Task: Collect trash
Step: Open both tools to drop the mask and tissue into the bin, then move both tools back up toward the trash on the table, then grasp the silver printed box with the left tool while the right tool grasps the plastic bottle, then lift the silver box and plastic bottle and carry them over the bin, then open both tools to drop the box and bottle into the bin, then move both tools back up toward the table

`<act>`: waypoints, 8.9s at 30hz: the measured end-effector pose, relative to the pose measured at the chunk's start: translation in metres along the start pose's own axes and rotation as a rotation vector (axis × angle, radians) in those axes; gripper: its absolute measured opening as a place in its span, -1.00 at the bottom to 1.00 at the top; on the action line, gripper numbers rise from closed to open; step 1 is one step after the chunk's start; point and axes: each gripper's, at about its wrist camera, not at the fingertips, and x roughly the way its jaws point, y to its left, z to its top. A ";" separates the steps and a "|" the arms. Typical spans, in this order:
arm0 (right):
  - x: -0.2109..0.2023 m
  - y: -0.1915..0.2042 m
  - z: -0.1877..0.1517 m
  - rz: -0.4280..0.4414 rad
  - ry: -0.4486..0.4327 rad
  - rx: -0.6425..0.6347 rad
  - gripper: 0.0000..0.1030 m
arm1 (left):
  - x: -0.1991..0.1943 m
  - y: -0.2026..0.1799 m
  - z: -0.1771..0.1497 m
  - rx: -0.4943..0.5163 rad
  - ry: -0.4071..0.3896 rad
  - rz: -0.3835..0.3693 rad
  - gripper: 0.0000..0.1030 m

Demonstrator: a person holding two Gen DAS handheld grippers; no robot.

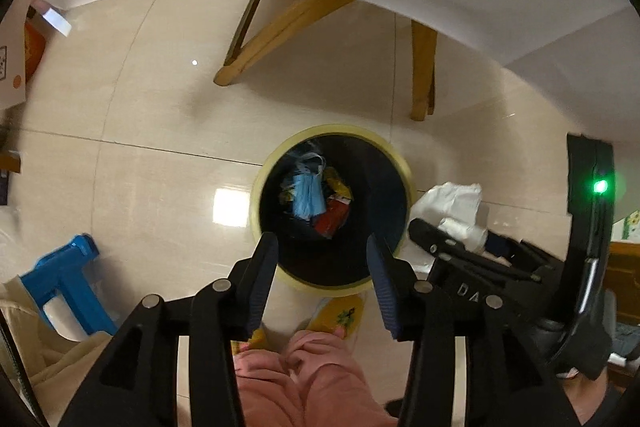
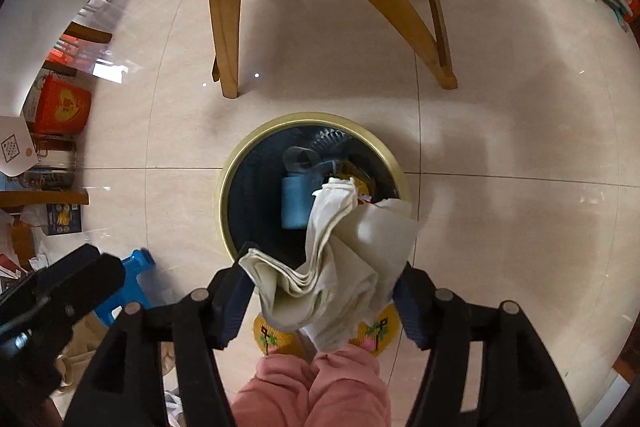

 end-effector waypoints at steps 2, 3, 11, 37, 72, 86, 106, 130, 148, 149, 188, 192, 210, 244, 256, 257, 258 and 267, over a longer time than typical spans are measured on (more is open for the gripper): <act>-0.001 0.003 0.000 -0.011 -0.008 -0.011 0.25 | -0.002 0.000 -0.002 0.015 0.000 0.027 -0.13; -0.003 0.004 0.000 -0.016 -0.009 -0.018 0.26 | -0.003 0.001 -0.002 0.017 -0.002 0.032 -0.13; -0.022 0.024 0.003 0.003 -0.035 -0.078 0.45 | -0.037 0.015 -0.007 -0.015 -0.038 0.033 0.11; -0.153 0.077 -0.033 0.016 -0.148 -0.076 0.53 | -0.180 0.047 -0.027 -0.018 -0.157 -0.025 0.25; -0.409 0.099 -0.013 -0.013 -0.574 -0.068 0.53 | -0.395 0.003 0.047 0.169 -0.519 -0.110 0.25; -0.421 -0.044 0.188 0.061 -0.536 -0.088 0.53 | -0.333 -0.131 0.205 0.011 -0.406 -0.056 0.25; -0.374 -0.175 0.369 0.110 -0.387 0.204 0.54 | -0.206 -0.198 0.371 -0.318 -0.102 0.132 0.53; -0.330 -0.169 0.423 0.133 -0.288 0.207 0.53 | -0.169 -0.224 0.372 -0.323 -0.086 0.209 0.17; -0.327 -0.103 0.343 0.302 -0.207 -0.035 0.53 | -0.190 -0.188 0.300 -0.329 -0.154 0.120 0.16; -0.327 -0.097 0.336 0.312 -0.199 -0.046 0.53 | -0.193 -0.184 0.293 -0.331 -0.159 0.112 0.16; -0.263 0.049 -0.037 0.207 -0.130 -0.061 0.53 | -0.217 -0.005 -0.029 -0.086 -0.049 -0.035 0.16; -0.218 0.042 -0.042 0.135 -0.119 -0.082 0.53 | -0.170 -0.015 -0.030 -0.028 -0.026 -0.031 0.17; 0.002 -0.006 -0.001 0.032 -0.031 -0.101 0.55 | 0.037 -0.014 -0.013 0.028 0.013 0.015 0.38; -0.199 0.053 -0.038 0.110 -0.145 -0.209 0.55 | -0.223 -0.016 -0.025 0.032 -0.263 0.093 0.47; -0.329 0.085 -0.062 0.129 -0.351 -0.262 0.55 | -0.366 -0.027 -0.050 0.095 -0.469 0.052 0.47; -0.335 0.086 -0.063 0.126 -0.367 -0.264 0.55 | -0.374 -0.030 -0.052 0.101 -0.485 0.046 0.47; -0.343 0.088 -0.064 0.122 -0.385 -0.265 0.55 | -0.380 -0.033 -0.053 0.108 -0.497 0.043 0.47; -0.410 0.097 -0.057 0.113 -0.543 -0.267 0.55 | -0.436 -0.046 -0.053 0.195 -0.618 0.072 0.47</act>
